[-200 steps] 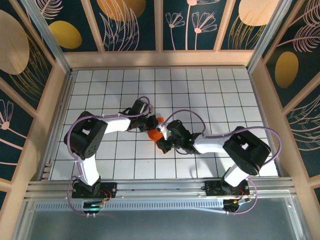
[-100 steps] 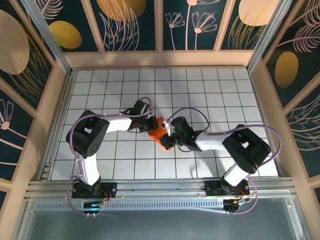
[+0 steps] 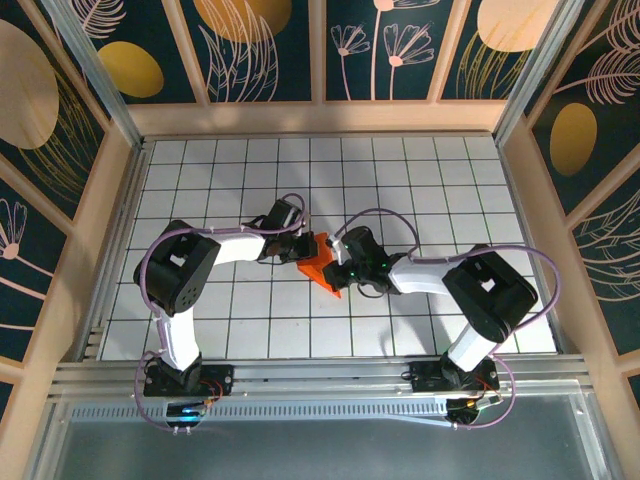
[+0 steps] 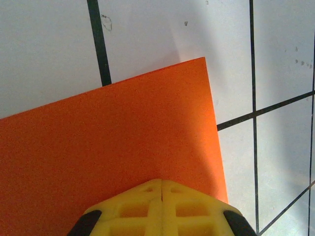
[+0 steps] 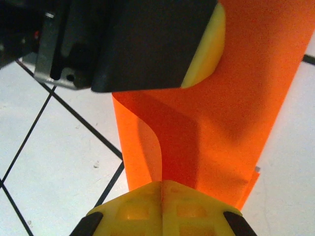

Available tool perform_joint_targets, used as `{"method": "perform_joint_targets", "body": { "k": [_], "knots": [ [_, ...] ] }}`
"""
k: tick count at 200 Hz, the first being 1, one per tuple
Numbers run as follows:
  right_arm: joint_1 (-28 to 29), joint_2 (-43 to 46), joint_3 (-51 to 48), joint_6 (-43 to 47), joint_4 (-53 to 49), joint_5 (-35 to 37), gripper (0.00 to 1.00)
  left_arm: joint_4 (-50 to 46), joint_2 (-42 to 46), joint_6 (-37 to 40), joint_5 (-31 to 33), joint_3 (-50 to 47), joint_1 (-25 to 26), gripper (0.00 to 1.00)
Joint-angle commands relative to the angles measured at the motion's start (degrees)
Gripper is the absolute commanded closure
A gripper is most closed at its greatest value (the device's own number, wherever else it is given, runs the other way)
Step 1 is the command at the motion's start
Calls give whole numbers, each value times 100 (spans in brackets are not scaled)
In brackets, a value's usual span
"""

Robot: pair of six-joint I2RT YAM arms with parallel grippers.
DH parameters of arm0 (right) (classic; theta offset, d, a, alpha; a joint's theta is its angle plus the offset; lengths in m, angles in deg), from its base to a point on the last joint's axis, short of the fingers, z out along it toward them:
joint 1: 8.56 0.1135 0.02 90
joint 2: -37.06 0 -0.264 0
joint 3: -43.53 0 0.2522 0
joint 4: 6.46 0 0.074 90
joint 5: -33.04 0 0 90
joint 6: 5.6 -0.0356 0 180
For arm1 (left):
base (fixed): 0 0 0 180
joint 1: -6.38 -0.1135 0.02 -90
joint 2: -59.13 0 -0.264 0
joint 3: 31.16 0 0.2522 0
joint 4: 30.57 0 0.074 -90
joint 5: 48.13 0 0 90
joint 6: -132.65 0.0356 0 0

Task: Fold a paper plane with a square sheet of paper (fold left side to right side)
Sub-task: Third fold the triangle at the center of the table.

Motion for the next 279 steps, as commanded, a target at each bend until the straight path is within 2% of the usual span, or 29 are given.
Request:
{"method": "perform_joint_targets", "body": {
  "k": [1,199,251,279],
  "knots": [
    [-72,-101,178,39,-196,168,100,-406,-233,129,254,30,45,100],
    [-83,-528,186,43,-201,103,100,-302,-63,18,272,103,63,99],
    [-81,-612,144,17,-267,59,90,-455,415,55,396,458,-20,92],
    [-76,-627,151,5,-258,46,87,-370,889,-10,592,268,-65,90]
  ]
}}
